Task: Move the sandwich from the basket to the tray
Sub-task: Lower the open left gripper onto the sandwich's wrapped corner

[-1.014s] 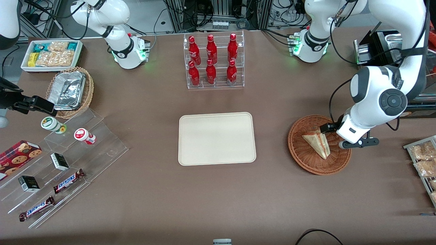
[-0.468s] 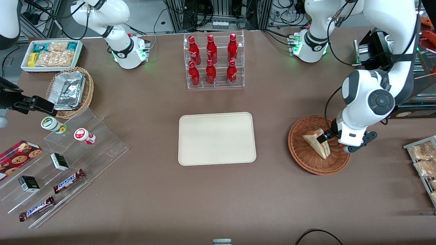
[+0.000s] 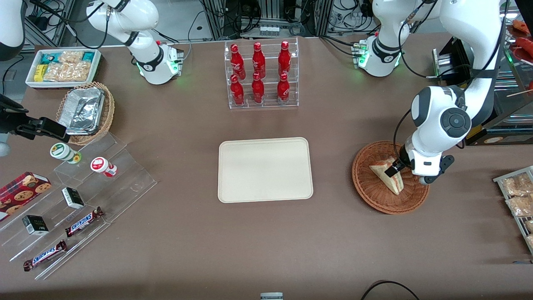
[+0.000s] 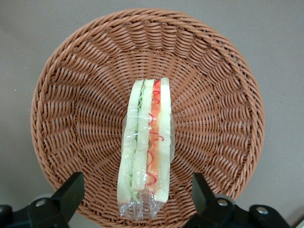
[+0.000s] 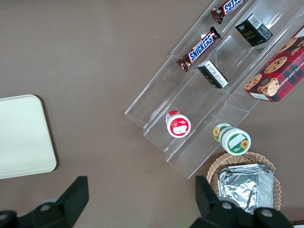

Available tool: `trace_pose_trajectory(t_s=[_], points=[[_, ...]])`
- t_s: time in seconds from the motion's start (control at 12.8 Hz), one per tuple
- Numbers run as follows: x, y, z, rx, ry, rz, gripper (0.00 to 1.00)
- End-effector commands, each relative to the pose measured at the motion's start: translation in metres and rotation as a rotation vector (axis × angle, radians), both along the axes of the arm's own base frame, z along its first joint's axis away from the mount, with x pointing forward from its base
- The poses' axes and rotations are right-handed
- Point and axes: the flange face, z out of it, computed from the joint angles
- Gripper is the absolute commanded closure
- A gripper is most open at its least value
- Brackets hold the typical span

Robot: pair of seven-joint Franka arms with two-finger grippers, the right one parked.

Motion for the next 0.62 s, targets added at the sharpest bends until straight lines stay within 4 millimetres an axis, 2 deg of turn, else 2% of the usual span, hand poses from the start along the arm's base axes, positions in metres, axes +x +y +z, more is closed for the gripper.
trace_pose_trajectory(t_s=[0.0, 0.16, 0.55], points=[[-0.007, -0.005, -0.008, -0.005, 0.002, 0.019, 0.00], [-0.009, -0.013, -0.017, -0.003, 0.019, 0.004, 0.00], [-0.008, -0.012, -0.038, -0.004, 0.039, 0.008, 0.00]])
